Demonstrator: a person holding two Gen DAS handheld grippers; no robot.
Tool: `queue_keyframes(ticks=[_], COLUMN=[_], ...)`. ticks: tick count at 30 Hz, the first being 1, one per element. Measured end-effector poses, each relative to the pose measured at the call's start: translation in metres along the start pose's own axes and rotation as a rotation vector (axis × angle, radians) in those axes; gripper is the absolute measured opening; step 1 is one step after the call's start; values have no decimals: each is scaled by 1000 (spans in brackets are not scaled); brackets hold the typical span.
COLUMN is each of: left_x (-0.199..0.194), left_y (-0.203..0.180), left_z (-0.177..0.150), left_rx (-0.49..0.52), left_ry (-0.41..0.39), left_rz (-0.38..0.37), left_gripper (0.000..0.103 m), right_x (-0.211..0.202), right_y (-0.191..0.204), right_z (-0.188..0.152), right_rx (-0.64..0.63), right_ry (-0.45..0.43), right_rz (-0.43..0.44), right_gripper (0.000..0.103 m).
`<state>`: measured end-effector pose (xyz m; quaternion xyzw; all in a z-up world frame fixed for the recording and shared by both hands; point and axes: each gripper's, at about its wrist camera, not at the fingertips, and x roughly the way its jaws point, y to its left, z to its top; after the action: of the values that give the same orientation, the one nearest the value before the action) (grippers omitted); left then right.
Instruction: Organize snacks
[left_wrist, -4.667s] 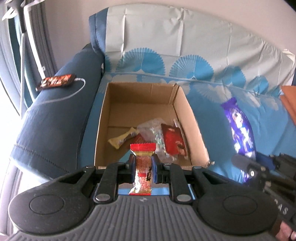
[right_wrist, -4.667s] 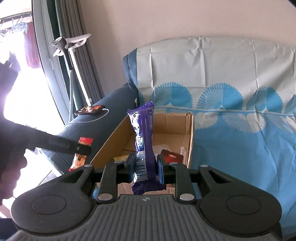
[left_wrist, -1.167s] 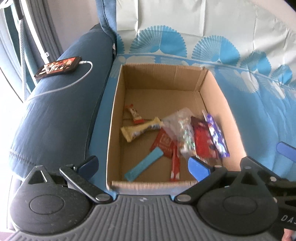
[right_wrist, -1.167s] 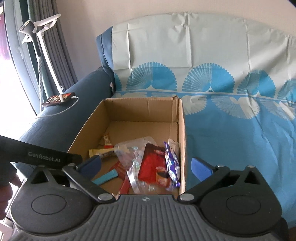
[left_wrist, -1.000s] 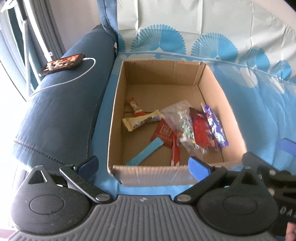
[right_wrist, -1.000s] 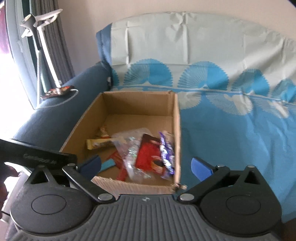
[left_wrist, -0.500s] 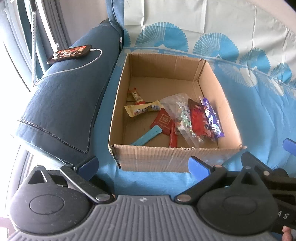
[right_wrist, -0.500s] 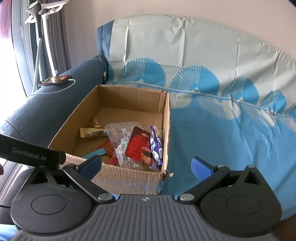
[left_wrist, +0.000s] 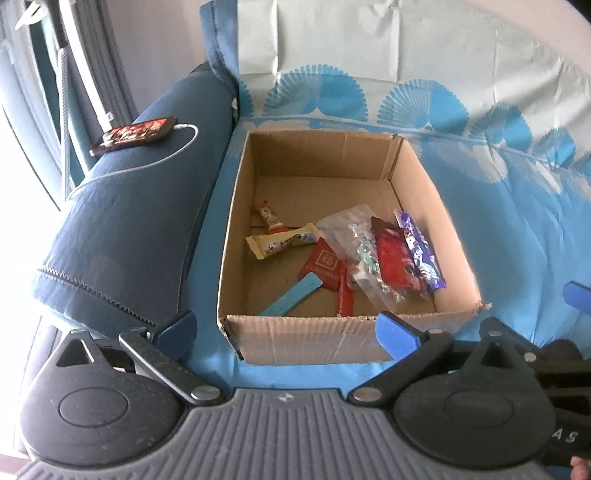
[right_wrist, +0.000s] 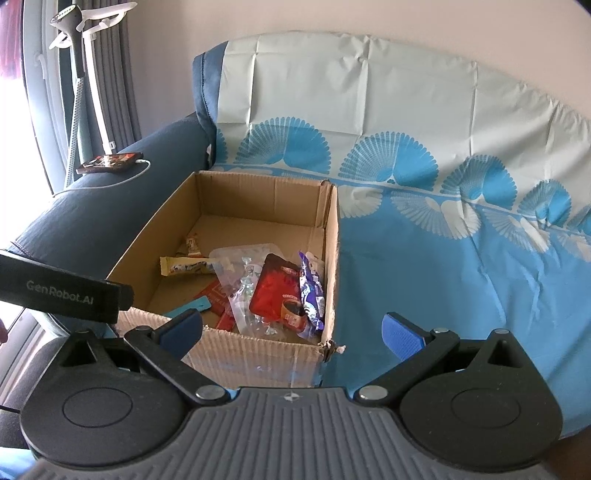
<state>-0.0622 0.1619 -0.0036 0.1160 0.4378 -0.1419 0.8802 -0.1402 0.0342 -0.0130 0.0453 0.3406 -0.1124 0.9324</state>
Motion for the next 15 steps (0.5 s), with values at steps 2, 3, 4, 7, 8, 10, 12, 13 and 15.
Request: queue_keyframes(ticks=[2,3,4,7,8,10,12,13,15], left_x=[3,5,7,10,10,11,12,13,15], left_y=[-2,-2,-1,1,2,4,6,6,5], left_z=[-1,-1,-2,-3,-3,-3,-2,-2,-2], left_rx=[16,17,14,2,-6,-11,-11,-3,17], left_ry=[7,15,23,40,42,41,36,35,31], left_rz=[-4,-12,-20,-21,-18,-6,-3,-8,5], left_gripper=[103,103,103,103,103,103,103,103,103], right_x=[1,1,1,2,2,2,3,3,2], right_y=[-1,-1,-1,-1,-1,-1,0,1,2], right_z=[0,0,0,0,0,0,-1,-1,-1], right_rx=[2,3,3,2,3,3,1,-1,-7], right_ry=[3,4,5,7,7,7,5,3,1], right_rz=[2,3,3,8,8,9,12,14,16], right_gripper=[103,103,103,103,103,103,103,103,103])
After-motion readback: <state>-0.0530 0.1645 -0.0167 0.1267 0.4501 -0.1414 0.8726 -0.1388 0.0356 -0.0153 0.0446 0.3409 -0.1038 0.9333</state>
